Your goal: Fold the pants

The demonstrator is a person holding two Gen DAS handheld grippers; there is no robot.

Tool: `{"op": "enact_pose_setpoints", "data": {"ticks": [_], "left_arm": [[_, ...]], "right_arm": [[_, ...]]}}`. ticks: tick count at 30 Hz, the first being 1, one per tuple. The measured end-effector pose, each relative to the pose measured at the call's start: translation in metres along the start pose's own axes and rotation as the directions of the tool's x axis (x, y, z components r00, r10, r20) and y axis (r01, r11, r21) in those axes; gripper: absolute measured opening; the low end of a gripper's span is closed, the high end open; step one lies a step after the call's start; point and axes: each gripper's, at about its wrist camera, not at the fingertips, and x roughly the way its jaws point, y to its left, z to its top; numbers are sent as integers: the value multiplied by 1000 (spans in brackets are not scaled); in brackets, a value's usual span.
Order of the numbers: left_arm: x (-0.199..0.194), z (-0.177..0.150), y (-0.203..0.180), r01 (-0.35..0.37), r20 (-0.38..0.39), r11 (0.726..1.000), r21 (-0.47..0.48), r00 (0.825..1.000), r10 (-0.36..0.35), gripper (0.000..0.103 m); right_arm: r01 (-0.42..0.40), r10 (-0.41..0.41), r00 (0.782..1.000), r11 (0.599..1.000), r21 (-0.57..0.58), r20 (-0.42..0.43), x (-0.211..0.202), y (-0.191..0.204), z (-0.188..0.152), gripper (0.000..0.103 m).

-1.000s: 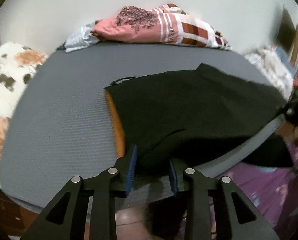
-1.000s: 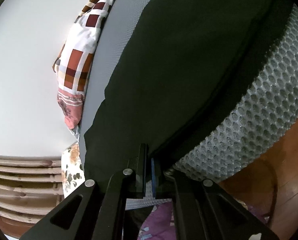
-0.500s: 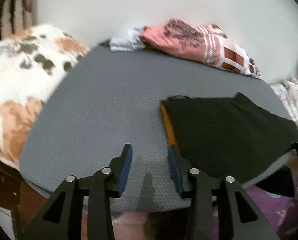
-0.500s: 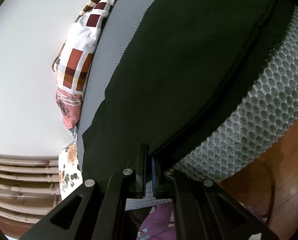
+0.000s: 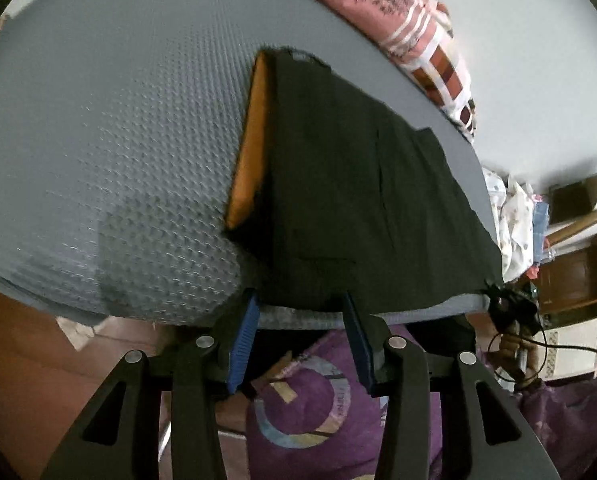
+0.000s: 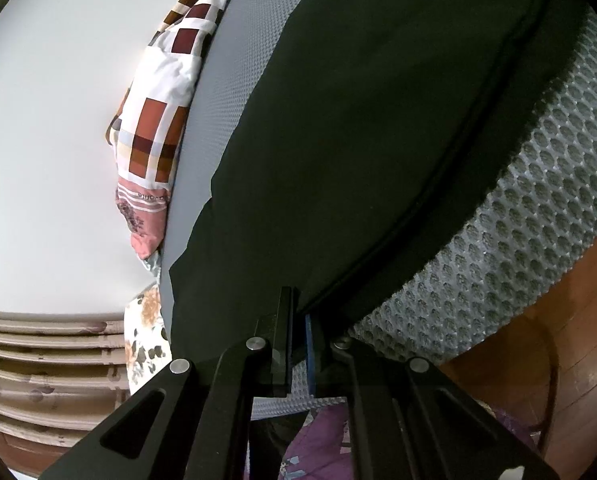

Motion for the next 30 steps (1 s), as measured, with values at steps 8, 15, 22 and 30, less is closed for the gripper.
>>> {"op": "enact_pose_setpoints", "data": {"ticks": [8, 15, 22, 30], "left_arm": [[-12, 7, -31, -179, 156, 981, 76, 974, 166, 10], [-42, 33, -76, -203, 355, 970, 136, 924, 144, 10], [1, 30, -29, -266, 252, 961, 71, 937, 241, 10], [2, 32, -47, -364, 296, 919, 150, 904, 310, 11]], "right_arm": [[-2, 2, 1000, 1000, -8, 1, 1, 1, 0, 7], [-63, 63, 998, 998, 0, 22, 2, -3, -6, 9], [-98, 98, 995, 995, -1, 15, 5, -8, -10, 8], [-132, 132, 991, 991, -2, 20, 6, -8, -7, 9]]}}
